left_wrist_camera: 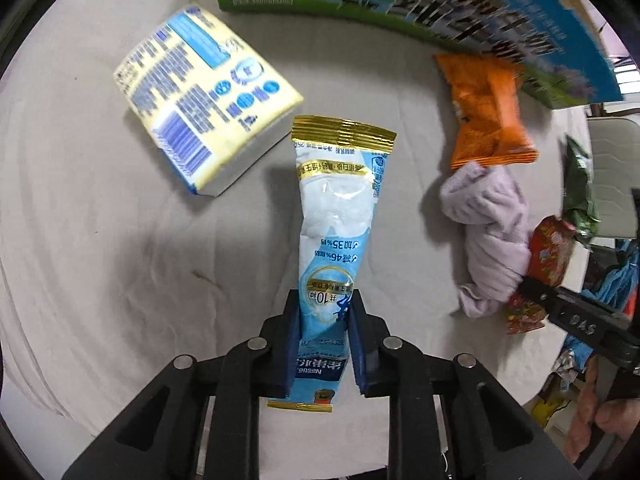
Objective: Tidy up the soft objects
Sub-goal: 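Carry both packs into the cardboard box and open both tools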
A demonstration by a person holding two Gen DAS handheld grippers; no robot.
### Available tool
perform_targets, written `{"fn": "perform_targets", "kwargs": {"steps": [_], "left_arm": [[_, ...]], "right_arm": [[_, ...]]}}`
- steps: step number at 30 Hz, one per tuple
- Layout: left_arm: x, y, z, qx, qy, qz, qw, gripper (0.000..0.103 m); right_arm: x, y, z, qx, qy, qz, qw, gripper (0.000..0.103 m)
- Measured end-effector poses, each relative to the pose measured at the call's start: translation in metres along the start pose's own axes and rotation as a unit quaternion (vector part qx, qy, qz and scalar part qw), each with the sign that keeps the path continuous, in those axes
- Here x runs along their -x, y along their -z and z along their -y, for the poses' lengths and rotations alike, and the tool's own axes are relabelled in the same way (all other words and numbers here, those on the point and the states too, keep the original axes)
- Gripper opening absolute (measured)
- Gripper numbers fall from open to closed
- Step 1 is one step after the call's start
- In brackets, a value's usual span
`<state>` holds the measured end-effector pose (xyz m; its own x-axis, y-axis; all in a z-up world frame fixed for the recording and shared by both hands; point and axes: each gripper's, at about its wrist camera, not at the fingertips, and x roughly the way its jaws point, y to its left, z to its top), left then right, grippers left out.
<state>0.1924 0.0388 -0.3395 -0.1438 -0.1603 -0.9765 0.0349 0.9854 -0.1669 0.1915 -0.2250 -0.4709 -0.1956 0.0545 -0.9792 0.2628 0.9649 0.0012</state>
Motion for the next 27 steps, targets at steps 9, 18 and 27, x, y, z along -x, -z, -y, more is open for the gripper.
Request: {"fn": "perform_targets", "kwargs": {"steps": [9,18,27], "left_arm": [[0.072,0.019,-0.009,-0.009,0.025,0.055,0.9982,0.019],[0.129,0.002,0.027,-0.034,0.043,0.111,0.9923,0.019],[0.171,-0.08,0.062,-0.037,0.062,0.15,0.986,0.019]], "right_arm": [[0.075,0.043,-0.016,0.002,-0.044,0.058,0.997,0.047],[0.185,0.056,-0.039,0.047,-0.078,0.138,0.986,0.047],[0.265,-0.007,-0.051,0.094,-0.083,0.184,0.975,0.047]]}}
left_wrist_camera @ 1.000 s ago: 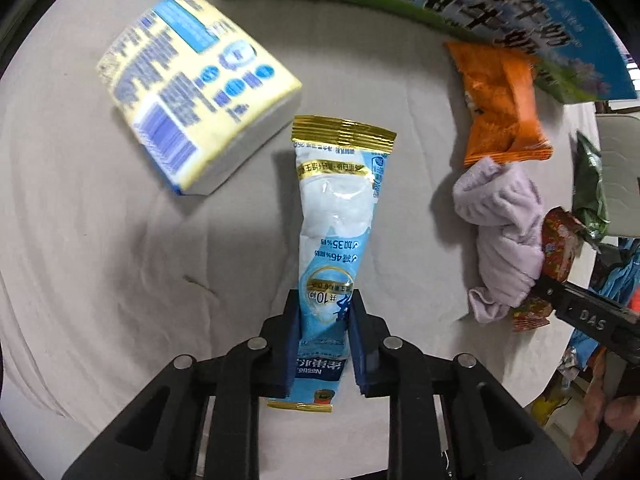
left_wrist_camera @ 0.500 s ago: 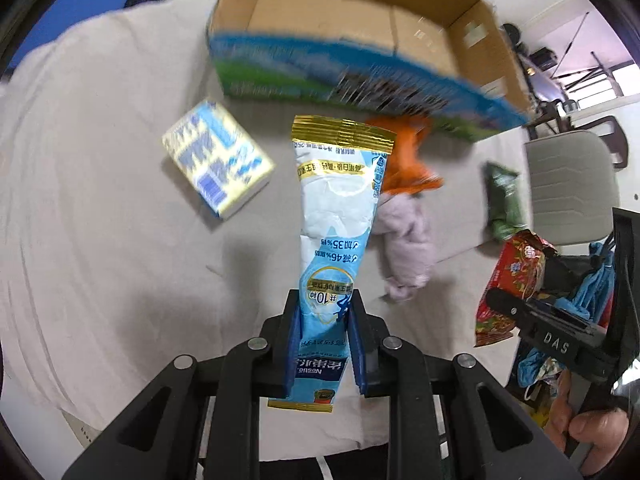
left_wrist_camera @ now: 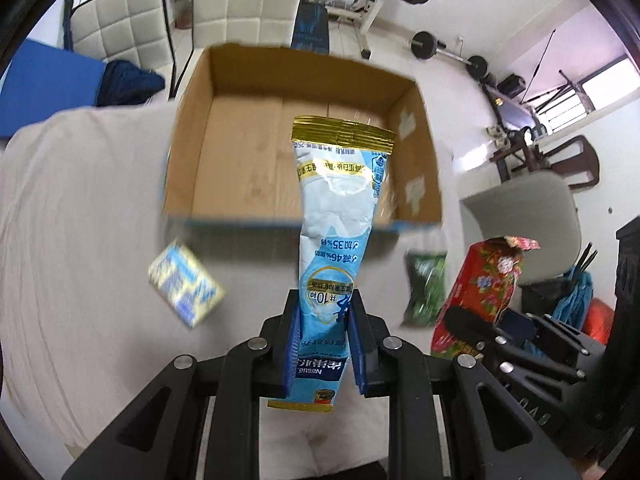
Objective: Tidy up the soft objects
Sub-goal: 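Carry both packs into the cardboard box and open both tools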
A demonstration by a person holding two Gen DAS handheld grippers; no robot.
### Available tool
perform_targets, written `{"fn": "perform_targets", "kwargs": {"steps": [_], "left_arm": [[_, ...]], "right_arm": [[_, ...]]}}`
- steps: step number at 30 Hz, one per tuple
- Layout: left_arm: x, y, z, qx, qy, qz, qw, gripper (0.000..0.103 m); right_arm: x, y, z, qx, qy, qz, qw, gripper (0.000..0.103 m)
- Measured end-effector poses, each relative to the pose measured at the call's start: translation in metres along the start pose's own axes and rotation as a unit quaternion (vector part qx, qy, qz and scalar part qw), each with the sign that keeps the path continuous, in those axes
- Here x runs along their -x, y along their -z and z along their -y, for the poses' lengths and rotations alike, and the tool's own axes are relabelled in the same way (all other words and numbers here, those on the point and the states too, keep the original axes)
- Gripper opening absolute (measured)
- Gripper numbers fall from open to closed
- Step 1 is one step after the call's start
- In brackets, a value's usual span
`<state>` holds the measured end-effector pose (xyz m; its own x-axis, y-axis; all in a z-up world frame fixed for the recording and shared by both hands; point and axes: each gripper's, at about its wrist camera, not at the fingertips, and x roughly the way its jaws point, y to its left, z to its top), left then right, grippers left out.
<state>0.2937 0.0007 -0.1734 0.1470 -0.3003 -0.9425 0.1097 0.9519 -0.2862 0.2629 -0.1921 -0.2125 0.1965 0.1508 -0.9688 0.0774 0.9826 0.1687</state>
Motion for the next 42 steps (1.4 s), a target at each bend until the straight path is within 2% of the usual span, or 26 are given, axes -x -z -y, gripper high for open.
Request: {"fn": "perform_targets", "kwargs": {"steps": [4,7,12,17,22,27,34,36,39,42], "left_arm": [[-0.015,-0.051,0.005,0.004,0.009,0.0,0.9999,0.019],[-0.035,-0.086,0.004,0.016,0.014,-0.008,0.9997,0.019],[-0.097,-0.141,-0.009,0.059,0.04,-0.052,0.9961,0.019],[-0.154,-0.175,-0.017,0.085,0.05,-0.09,0.991,0.019],[-0.202,-0.198,-0.025,0.098,0.066,-0.12,0.9857,0.019],[-0.231,-0.21,-0.026,0.084,0.063,-0.134,0.9855,0.019],[-0.239,-0.21,-0.013,0.07,0.019,-0.144,0.9869,0.023],[-0.236,-0.212,-0.012,0.072,0.01,-0.137,0.9879,0.036],[-0.224,-0.212,-0.009,0.073,0.003,-0.122,0.9898,0.052],[-0.206,-0.21,-0.003,0.064,-0.012,-0.102,0.9927,0.067]], "right_arm": [[-0.009,-0.046,0.002,0.011,0.007,0.004,1.0,0.047],[-0.037,-0.085,0.01,0.017,0.01,-0.003,1.0,0.047],[-0.085,-0.144,0.017,0.02,0.006,-0.03,0.999,0.047],[-0.143,-0.188,0.025,0.029,0.011,-0.058,0.998,0.047],[-0.186,-0.207,0.025,0.037,0.019,-0.072,0.997,0.047],[-0.221,-0.217,0.026,0.042,0.028,-0.083,0.995,0.047],[-0.235,-0.22,0.024,0.049,0.032,-0.091,0.994,0.048],[-0.23,-0.216,0.026,0.047,0.036,-0.091,0.994,0.05],[-0.221,-0.216,0.03,0.041,0.035,-0.083,0.995,0.063],[-0.209,-0.214,0.033,0.035,0.029,-0.079,0.996,0.063]]}}
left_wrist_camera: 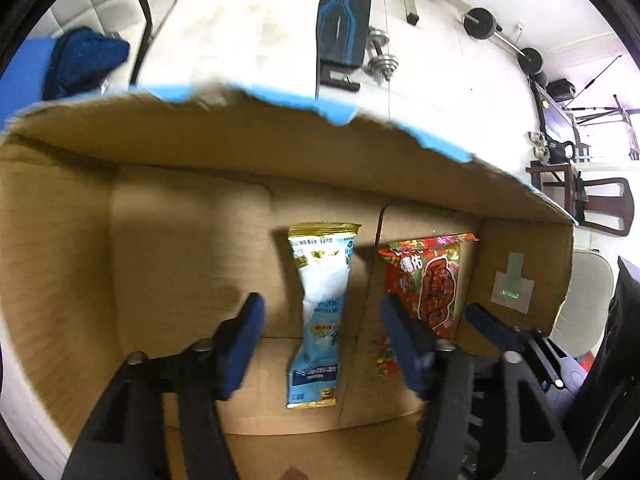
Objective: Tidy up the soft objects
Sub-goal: 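Carry both packs into the cardboard box and open both tools, then grasp the orange snack bag with the left tool while the right tool grasps the green bag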
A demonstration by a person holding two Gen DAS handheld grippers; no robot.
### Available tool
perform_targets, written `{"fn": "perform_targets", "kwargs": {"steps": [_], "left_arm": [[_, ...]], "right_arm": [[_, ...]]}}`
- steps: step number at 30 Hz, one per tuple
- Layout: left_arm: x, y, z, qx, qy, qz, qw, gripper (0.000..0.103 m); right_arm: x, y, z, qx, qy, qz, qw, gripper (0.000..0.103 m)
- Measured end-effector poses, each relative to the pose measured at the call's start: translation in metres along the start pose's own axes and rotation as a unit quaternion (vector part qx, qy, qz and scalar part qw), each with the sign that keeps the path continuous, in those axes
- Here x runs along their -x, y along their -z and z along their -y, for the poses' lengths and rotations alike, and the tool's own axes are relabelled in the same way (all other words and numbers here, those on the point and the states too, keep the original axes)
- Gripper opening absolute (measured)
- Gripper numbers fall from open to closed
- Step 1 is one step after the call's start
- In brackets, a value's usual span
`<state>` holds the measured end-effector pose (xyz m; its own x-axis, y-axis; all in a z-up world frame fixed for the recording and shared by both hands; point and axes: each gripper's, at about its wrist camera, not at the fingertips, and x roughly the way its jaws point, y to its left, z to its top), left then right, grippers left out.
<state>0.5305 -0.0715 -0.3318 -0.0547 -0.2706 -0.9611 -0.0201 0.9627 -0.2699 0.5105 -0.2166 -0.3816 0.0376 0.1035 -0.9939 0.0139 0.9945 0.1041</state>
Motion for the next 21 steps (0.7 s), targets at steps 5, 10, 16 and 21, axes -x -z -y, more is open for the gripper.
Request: {"fn": "perform_targets", "kwargs": {"steps": [5,10,16,21], "left_arm": [[0.027,0.023,0.01,-0.021,-0.032,0.034,0.9987,0.088],[0.053,0.046,-0.003,-0.031,-0.068,0.071,0.9947,0.096],[0.068,0.087,-0.027,-0.029,-0.075,0.098,0.992,0.096],[0.087,0.116,-0.028,-0.031,-0.083,0.129,0.9877,0.096]], "right_arm": [[0.013,0.009,0.005,0.001,0.007,0.003,1.0,0.073],[0.034,0.037,0.002,-0.009,0.01,0.008,1.0,0.094],[0.052,0.071,-0.007,-0.023,0.021,0.029,0.999,0.103],[0.077,0.105,-0.017,-0.017,0.033,0.056,0.998,0.103]]}}
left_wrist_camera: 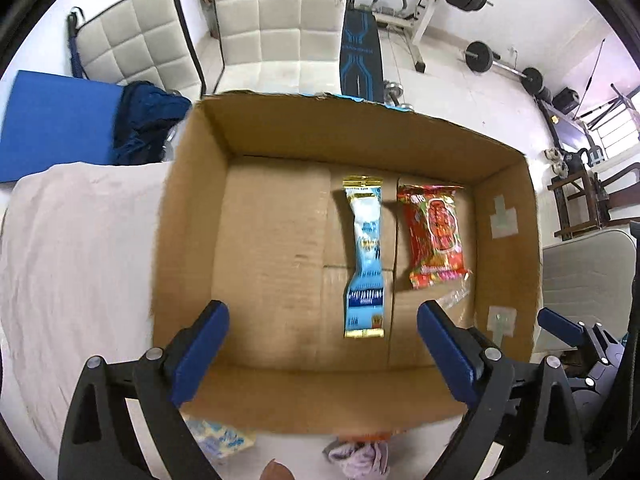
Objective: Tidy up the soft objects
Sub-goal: 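Grasp the orange snack bag with the left tool while the right tool grasps the green bag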
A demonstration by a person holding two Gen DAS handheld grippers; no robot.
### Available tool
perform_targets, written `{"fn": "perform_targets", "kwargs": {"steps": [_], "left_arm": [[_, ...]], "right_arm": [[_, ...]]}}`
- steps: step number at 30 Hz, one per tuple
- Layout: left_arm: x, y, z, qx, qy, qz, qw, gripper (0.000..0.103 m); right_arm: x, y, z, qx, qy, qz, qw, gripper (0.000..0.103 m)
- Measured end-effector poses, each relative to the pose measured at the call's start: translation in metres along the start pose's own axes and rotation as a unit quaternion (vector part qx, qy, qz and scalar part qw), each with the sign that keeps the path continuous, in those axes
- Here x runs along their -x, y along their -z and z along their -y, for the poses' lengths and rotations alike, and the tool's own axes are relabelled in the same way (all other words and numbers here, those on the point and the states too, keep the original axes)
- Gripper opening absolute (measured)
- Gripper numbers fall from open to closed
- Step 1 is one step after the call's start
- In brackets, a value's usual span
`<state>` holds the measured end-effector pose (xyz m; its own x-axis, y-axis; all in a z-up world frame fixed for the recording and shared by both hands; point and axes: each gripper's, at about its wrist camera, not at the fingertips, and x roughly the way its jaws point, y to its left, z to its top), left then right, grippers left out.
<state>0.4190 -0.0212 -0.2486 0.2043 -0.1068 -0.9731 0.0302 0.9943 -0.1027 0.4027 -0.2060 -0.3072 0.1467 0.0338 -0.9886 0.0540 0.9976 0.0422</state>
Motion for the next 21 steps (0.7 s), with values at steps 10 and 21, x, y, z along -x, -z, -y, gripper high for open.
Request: {"fn": "perform_targets", "kwargs": {"steps": [10,21], "left_arm": [[0.07,0.051,0.002,-0.009,-0.012,0.068,0.9976,0.096],[0.12,0.096,0.007,-0.02,-0.009,0.092,0.9955,0.096]], "right_arm": [[0.072,0.06,-0.006,0.004,0.003,0.064,0.998,0.103],[0.137,0.113,-0.013,-0.002,-0.034,0.092,0.995,0.103]]}}
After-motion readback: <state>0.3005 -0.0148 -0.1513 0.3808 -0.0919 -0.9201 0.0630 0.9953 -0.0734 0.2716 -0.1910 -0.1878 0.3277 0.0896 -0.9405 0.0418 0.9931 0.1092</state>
